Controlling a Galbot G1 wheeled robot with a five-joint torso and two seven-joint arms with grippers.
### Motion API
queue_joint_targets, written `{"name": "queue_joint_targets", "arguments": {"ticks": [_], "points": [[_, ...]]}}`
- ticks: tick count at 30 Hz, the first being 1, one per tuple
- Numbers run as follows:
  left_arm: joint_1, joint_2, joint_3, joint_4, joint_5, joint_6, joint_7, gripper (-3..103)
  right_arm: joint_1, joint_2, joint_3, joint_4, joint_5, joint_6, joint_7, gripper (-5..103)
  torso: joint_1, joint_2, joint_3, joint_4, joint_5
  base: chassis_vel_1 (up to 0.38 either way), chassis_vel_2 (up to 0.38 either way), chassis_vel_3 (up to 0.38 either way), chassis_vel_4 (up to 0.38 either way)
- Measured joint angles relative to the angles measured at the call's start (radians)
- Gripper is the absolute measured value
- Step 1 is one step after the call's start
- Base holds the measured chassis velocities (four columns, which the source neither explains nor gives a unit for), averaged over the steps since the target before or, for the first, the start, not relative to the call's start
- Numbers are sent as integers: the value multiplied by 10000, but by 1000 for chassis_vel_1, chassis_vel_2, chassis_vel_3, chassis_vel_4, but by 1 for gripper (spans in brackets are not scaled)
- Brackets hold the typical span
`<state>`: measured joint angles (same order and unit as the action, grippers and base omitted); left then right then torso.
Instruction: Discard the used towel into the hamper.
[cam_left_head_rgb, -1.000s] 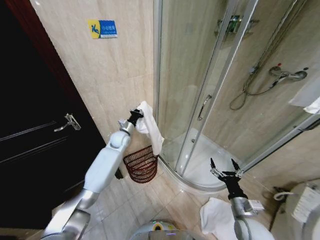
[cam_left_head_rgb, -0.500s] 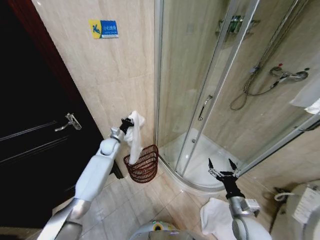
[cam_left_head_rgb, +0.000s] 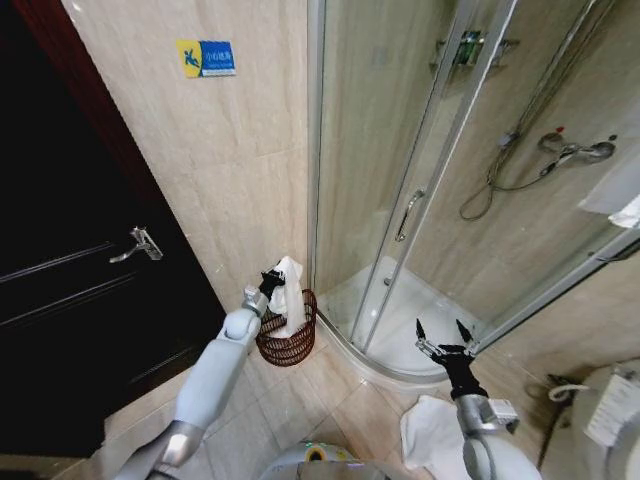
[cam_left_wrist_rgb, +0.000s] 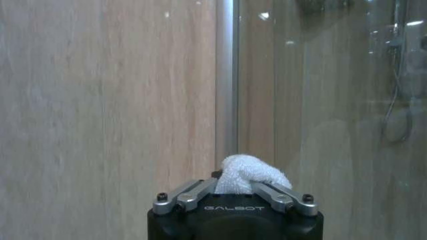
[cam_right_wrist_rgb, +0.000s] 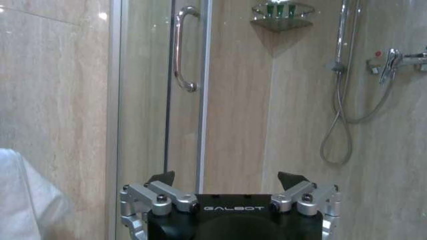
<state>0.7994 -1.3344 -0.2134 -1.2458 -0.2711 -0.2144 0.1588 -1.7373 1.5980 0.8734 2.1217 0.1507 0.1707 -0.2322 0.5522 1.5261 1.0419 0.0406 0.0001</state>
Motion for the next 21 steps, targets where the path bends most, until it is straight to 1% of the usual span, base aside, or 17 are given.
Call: {"name": "queue_joint_targets", "arguments": {"ticks": [8,11,12,15,21], "points": [[44,-464,14,503,92,-90,109,2,-154,-21,31,24,99,118,-6,100,0,0,0,0,1,0,0,0,0],[231,-796,205,535,-59,-91,127,2,-169,-20,31,14,114,147,-7,100,0,0,0,0,1,0,0,0,0],[231,-796,205,535,-59,-91,127,2,-169,-20,31,14,114,147,-7,100,0,0,0,0,1,0,0,0,0],[319,-1120,327,575,-166,-256,266,2,-115,-25,16,5,95,147,-8,100,0,0,0,0,1,0,0,0,0],[230,-1336,503,672,-138,-302,279,2,-90,6,-10,22,64,130,-17,100,0,0,0,0,1,0,0,0,0]]}}
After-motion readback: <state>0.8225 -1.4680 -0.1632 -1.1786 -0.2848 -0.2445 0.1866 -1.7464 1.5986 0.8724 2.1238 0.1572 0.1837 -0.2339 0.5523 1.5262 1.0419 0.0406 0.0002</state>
